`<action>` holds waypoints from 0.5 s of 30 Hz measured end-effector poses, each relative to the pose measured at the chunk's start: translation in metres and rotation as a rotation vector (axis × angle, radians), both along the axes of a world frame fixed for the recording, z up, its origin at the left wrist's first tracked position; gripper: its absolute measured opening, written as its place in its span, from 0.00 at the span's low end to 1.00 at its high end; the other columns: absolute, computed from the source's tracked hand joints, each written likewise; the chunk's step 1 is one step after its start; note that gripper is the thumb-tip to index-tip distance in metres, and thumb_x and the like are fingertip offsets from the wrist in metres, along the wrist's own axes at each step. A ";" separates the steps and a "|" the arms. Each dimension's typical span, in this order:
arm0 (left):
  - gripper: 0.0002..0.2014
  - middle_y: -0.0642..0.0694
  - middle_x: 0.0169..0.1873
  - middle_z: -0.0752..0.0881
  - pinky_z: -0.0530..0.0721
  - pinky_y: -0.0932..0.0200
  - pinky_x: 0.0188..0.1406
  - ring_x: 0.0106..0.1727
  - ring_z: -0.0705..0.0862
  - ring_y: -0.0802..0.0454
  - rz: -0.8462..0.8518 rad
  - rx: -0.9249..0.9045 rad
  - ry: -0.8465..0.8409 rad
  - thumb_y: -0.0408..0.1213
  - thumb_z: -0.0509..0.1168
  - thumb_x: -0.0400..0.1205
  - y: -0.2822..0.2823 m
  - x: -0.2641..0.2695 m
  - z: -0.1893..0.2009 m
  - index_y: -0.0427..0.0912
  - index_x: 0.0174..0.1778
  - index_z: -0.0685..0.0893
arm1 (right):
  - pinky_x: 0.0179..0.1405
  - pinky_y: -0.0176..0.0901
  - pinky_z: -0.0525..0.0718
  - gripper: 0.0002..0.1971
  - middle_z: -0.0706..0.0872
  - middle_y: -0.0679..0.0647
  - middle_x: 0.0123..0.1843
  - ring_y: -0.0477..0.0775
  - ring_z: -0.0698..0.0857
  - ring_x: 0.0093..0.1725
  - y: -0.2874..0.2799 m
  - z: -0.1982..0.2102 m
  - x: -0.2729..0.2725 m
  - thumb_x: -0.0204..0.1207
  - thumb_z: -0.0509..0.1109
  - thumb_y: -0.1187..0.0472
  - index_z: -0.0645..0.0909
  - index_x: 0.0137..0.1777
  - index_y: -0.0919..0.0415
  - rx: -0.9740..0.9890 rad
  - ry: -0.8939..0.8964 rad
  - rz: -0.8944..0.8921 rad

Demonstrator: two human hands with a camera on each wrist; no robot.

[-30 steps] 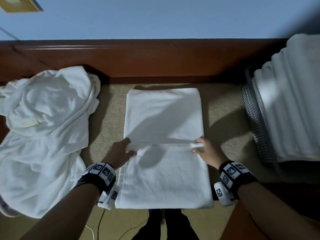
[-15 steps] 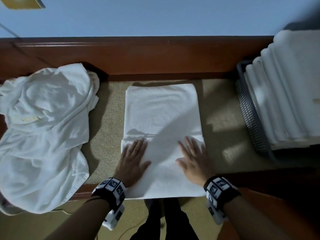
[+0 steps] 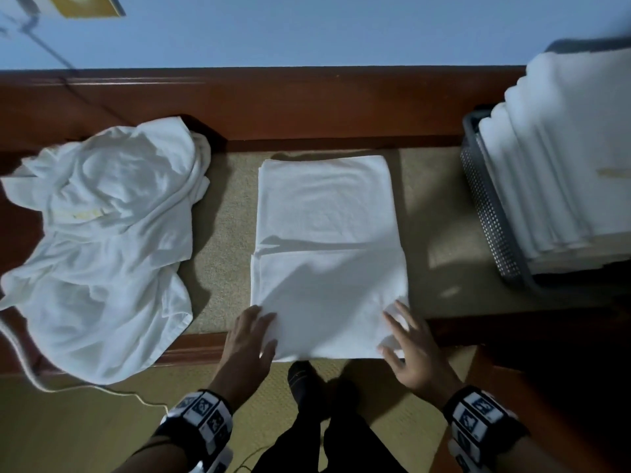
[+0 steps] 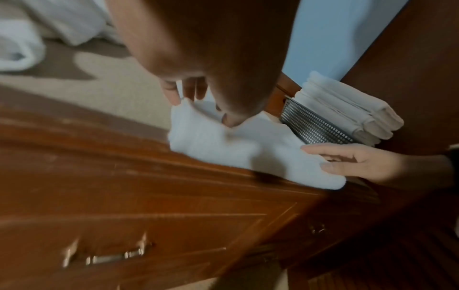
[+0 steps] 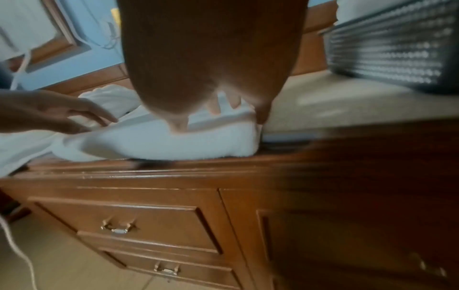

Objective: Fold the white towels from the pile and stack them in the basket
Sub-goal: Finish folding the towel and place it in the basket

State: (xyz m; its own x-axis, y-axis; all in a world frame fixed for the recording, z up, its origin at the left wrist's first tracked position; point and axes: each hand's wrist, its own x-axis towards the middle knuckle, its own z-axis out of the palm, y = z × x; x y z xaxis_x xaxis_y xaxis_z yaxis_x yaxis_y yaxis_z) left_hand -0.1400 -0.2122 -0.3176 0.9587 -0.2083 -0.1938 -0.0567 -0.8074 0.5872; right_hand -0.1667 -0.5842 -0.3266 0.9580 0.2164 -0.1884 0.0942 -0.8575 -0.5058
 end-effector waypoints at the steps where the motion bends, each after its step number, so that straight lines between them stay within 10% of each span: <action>1: 0.23 0.42 0.71 0.75 0.82 0.44 0.66 0.66 0.78 0.45 0.117 -0.066 0.008 0.42 0.71 0.83 0.000 -0.009 0.003 0.43 0.75 0.80 | 0.79 0.49 0.71 0.32 0.70 0.62 0.85 0.58 0.71 0.83 0.001 0.002 -0.004 0.84 0.67 0.44 0.73 0.83 0.61 0.077 -0.057 -0.136; 6: 0.16 0.52 0.53 0.88 0.82 0.50 0.50 0.52 0.87 0.50 0.586 -0.216 0.336 0.41 0.77 0.81 0.001 -0.021 0.018 0.50 0.63 0.82 | 0.54 0.48 0.82 0.22 0.88 0.62 0.61 0.57 0.87 0.54 0.000 0.020 0.005 0.82 0.76 0.60 0.78 0.74 0.64 0.369 0.273 -0.749; 15: 0.05 0.51 0.40 0.92 0.81 0.54 0.42 0.44 0.90 0.49 0.553 -0.306 0.274 0.42 0.75 0.83 0.022 -0.032 0.007 0.48 0.43 0.88 | 0.56 0.53 0.80 0.15 0.87 0.61 0.57 0.64 0.86 0.59 -0.021 0.007 -0.013 0.87 0.69 0.54 0.80 0.64 0.66 0.302 0.365 -0.582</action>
